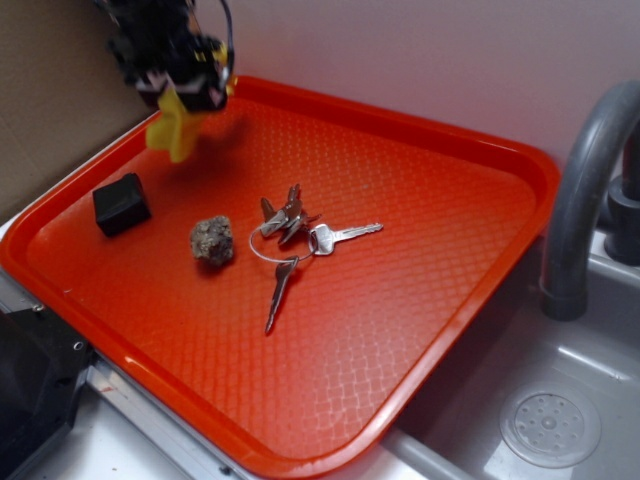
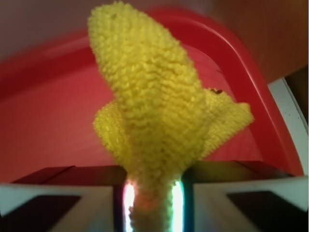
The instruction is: Grab the yellow cloth.
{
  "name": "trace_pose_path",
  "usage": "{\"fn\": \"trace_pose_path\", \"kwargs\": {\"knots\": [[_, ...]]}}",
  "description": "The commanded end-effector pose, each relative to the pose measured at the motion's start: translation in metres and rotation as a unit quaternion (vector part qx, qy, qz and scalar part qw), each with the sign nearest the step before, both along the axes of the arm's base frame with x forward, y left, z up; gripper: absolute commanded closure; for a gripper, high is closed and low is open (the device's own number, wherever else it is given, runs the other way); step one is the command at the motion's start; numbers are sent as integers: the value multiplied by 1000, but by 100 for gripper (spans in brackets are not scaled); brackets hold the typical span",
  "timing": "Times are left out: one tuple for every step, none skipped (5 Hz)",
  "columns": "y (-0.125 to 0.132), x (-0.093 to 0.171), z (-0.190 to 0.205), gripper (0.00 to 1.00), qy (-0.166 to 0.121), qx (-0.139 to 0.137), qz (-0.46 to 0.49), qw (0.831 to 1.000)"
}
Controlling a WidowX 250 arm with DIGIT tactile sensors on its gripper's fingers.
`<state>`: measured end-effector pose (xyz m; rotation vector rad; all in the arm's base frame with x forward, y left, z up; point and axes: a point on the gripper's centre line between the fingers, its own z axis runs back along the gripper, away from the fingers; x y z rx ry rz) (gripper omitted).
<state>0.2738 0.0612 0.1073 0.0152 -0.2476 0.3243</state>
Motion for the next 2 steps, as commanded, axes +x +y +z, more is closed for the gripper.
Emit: {"fn": "trace_pose_path", "kwargs": {"knots": [[-90,-38,112,100,-44,-37,-112,992],[-110,-35,156,100,-25,-47,-110,992]]}}
